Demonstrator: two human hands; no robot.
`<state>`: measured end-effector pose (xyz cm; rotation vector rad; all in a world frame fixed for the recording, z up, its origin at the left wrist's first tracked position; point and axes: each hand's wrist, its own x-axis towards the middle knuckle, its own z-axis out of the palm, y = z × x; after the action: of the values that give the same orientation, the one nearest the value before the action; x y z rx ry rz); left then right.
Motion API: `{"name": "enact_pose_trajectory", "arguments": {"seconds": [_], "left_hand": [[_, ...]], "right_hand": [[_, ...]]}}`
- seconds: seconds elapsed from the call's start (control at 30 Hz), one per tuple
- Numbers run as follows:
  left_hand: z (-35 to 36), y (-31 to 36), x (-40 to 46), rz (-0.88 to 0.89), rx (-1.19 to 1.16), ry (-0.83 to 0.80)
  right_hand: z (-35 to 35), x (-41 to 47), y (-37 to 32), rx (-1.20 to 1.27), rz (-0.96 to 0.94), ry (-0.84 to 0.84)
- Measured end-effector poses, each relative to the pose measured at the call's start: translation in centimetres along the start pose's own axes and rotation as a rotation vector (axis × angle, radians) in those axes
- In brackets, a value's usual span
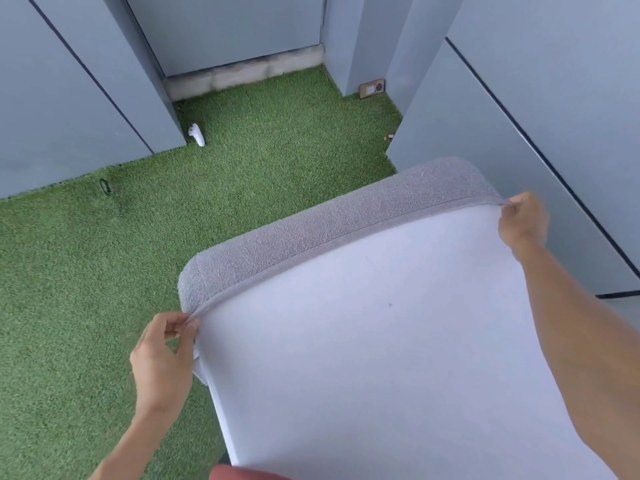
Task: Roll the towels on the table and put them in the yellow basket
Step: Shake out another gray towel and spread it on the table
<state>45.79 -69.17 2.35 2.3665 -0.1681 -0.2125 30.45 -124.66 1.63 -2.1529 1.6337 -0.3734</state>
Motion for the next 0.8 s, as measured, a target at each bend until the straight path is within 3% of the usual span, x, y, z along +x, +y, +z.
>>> {"name": "enact_pose_trajectory", "arguments": {"seconds": [0.8], "left_hand": [[3.2, -4.4, -33.0, 0.051, -0.165, 0.150]], "right_hand": [[-12.3, -15.9, 24.9, 0.086, 0.171, 0.034]]}}
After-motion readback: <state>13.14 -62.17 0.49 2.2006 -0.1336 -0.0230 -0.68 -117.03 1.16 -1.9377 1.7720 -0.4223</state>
